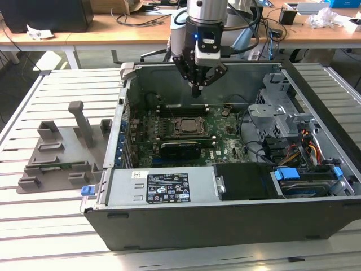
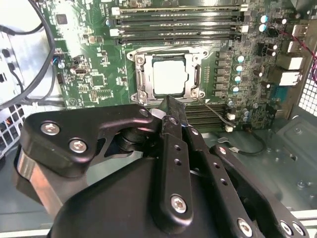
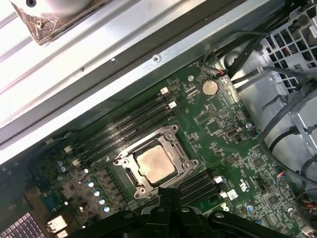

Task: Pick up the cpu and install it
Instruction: 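Install the first cpu locking lever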

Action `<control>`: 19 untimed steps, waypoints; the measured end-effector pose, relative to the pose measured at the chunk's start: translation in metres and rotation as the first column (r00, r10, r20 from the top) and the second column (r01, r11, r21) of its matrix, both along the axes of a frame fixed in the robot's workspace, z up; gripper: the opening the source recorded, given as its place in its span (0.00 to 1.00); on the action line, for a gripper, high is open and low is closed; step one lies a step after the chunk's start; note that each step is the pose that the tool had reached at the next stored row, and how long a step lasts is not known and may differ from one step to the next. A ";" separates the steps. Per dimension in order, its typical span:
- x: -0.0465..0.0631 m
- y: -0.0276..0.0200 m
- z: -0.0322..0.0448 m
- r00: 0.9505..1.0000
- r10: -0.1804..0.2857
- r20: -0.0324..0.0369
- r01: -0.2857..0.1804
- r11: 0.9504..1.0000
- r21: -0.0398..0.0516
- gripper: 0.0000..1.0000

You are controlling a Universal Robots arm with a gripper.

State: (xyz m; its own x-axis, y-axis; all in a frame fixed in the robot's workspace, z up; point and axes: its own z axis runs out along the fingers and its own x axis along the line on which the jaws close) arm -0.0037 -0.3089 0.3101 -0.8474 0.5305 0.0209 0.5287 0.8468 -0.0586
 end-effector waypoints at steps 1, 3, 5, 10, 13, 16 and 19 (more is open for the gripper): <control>0.000 0.0000 0.0000 1.000 0.007 0.000 -0.007 1.000 0.004 0.11; 0.000 0.0000 0.0000 0.999 0.046 0.000 -0.046 0.999 0.018 0.11; 0.000 -0.0001 0.0001 0.998 0.058 0.000 -0.058 0.998 0.018 0.11; 0.000 -0.0001 0.0000 0.996 0.089 0.000 -0.089 0.996 0.018 0.11; 0.000 0.0000 0.0000 0.993 0.116 0.000 -0.116 0.993 0.018 0.11; 0.000 0.0000 0.0000 0.990 0.140 0.000 -0.140 0.990 0.018 0.11; 0.000 0.0000 0.0000 0.987 0.162 0.000 -0.162 0.987 0.018 0.11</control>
